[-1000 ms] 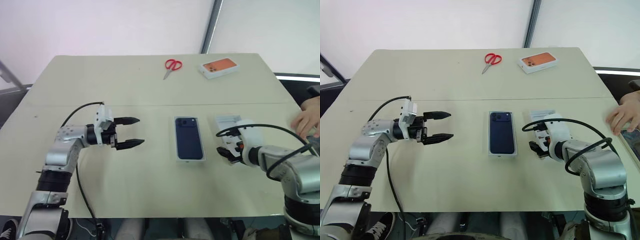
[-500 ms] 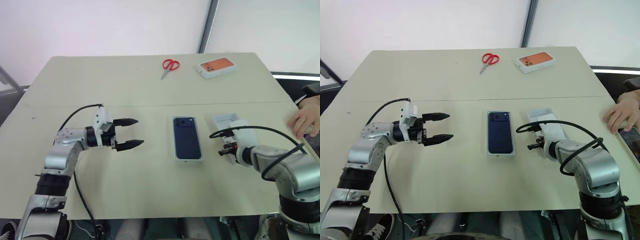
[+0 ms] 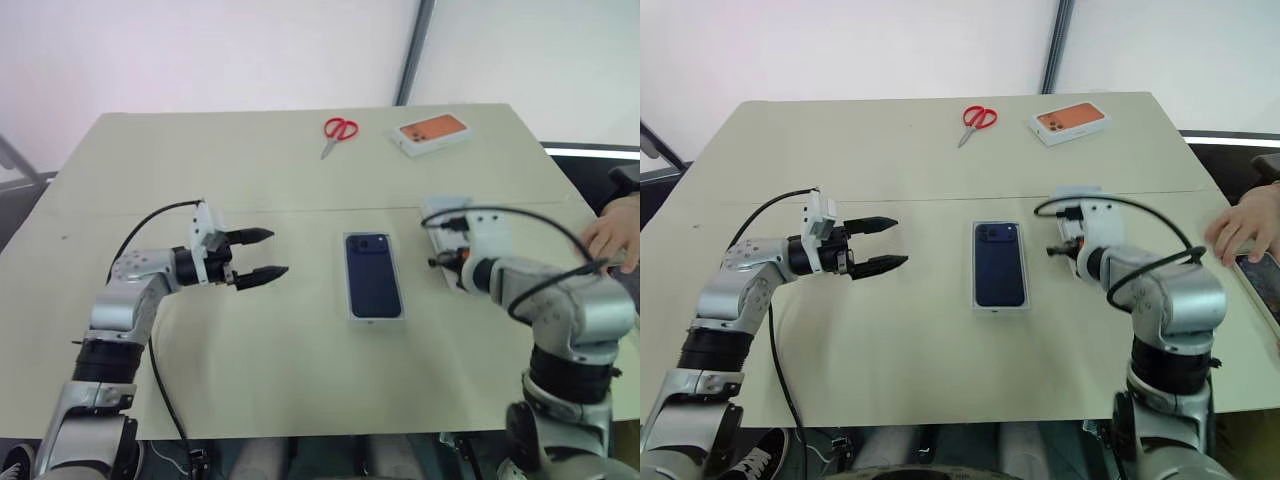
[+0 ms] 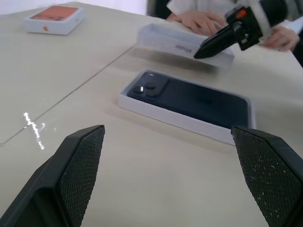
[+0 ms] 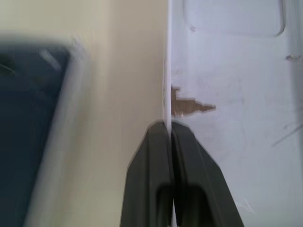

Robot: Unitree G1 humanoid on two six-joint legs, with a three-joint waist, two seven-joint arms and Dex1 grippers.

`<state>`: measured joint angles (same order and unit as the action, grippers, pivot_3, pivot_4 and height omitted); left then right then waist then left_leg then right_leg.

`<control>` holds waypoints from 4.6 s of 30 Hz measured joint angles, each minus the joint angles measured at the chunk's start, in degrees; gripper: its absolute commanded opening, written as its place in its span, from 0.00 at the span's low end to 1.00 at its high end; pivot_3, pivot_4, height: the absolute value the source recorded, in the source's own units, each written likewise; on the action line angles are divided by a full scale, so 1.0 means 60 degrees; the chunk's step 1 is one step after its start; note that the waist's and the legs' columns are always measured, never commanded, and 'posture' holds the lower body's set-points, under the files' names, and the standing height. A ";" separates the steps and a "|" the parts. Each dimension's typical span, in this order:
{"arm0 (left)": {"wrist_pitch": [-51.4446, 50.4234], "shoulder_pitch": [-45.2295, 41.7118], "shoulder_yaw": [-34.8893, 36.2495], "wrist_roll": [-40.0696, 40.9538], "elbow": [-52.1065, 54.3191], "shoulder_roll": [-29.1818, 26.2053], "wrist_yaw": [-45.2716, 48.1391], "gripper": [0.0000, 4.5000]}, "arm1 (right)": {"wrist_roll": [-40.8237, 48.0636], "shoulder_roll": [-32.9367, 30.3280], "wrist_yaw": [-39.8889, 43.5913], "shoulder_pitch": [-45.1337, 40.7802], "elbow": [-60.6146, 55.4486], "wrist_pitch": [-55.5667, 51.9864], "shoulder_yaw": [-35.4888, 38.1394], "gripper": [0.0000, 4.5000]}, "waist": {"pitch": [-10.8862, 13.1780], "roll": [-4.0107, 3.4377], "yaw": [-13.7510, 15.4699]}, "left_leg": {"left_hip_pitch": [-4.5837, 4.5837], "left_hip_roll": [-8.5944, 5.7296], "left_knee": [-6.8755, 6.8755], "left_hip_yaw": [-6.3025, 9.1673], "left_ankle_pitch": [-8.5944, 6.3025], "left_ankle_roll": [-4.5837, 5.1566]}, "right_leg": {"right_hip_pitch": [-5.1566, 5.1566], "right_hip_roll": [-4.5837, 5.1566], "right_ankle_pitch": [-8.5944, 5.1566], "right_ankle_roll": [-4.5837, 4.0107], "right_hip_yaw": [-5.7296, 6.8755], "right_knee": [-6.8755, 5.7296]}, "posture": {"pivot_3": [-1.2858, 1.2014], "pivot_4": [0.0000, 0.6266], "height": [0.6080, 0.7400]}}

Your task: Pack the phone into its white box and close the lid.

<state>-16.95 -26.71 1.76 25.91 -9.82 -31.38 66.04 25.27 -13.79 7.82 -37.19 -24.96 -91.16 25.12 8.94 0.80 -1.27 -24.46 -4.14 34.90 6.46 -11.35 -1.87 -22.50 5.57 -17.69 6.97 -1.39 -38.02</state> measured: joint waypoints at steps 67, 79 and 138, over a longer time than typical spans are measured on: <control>0.0237 0.0921 -0.1171 -0.0390 0.0549 0.2791 -0.1841 0.00 | 1.0175 -0.2949 -0.1894 0.3371 0.2119 0.5787 -0.2282 0.97 | 0.0016 -0.0035 0.0053 | -0.0005 -0.0011 0.0032 -0.0004 -0.0015 0.0028 | 0.0028 0.0002 -0.0010 0.0013 -0.0006 0.0011 | 0.52 0.24 1.00; 0.0839 -0.0031 -0.1593 -0.0729 -0.0634 0.4031 -0.2192 0.00 | 0.3608 -0.4400 0.1054 0.3875 0.2086 0.8775 -0.2897 0.01 | 0.0019 -0.0028 0.0053 | 0.0000 -0.0008 0.0039 -0.0010 -0.0023 0.0042 | 0.0030 -0.0001 -0.0014 0.0023 -0.0005 0.0009 | 0.52 0.24 1.00; -0.0492 0.1543 -0.1684 -0.0807 0.0723 0.1972 -0.1839 0.00 | -0.1114 -0.4022 0.4602 0.4754 0.1297 1.0283 -0.4401 0.01 | 0.0020 -0.0027 0.0125 | 0.0003 -0.0019 0.0042 0.0001 -0.0024 0.0038 | 0.0042 0.0014 -0.0015 0.0023 -0.0006 0.0020 | 0.52 0.24 1.00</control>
<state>-19.90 -17.45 -8.34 21.07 -5.48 -19.55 55.00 18.58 -37.92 35.43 -8.66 -17.17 -29.47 -1.28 9.06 0.63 -0.52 -24.44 -4.25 35.15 6.46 -11.50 -1.64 -22.25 5.65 -17.78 7.10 -1.43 -37.90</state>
